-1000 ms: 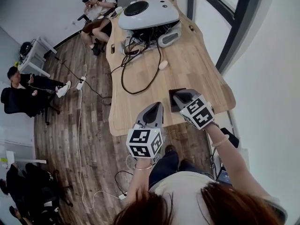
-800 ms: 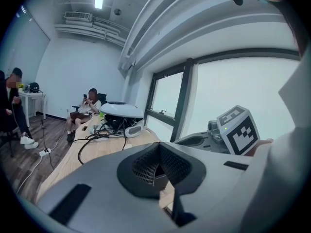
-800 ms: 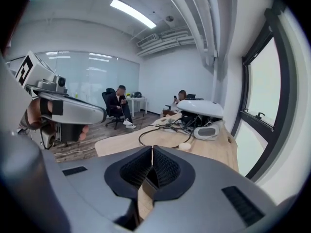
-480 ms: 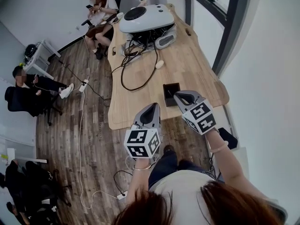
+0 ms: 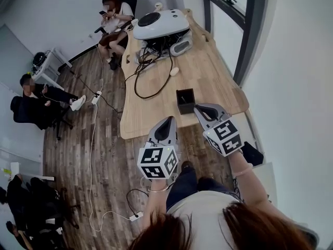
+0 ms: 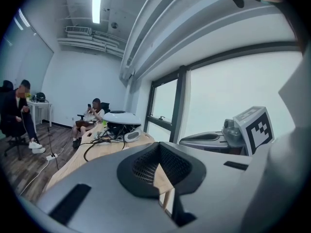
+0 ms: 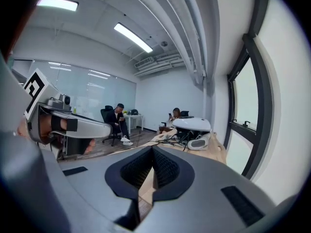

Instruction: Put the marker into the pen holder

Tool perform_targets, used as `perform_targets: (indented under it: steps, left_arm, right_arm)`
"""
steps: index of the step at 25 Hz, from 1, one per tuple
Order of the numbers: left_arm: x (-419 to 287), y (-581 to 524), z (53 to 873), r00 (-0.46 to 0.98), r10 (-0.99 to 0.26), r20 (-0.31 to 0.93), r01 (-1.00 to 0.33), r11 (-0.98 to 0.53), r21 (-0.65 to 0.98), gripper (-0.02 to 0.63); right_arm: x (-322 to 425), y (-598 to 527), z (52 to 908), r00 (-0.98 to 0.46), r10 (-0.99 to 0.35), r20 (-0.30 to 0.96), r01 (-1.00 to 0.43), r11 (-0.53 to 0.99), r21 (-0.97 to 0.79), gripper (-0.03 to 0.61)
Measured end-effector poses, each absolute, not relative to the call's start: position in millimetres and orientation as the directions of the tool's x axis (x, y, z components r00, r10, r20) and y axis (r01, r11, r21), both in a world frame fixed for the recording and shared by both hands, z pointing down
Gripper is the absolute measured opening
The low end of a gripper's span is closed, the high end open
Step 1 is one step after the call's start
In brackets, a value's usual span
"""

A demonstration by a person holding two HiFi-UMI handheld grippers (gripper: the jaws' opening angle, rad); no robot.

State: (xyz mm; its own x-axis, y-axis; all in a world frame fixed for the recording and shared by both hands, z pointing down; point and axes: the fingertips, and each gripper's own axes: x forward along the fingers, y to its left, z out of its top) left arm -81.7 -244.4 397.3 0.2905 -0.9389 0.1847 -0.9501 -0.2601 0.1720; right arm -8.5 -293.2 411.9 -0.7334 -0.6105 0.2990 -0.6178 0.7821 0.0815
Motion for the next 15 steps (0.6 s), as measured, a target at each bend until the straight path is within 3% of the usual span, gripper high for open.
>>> perform_targets:
  steps: [15]
  left_arm:
    - [-59.4,-206.3,380.2,0.292,-0.943,0.161,-0.953,-0.273,0.131,0.017]
  right_arm:
    - [17.6,-241.7,382.4,-0.720,-0.660,0.215,-0.651,0.749,0.120,0.028]
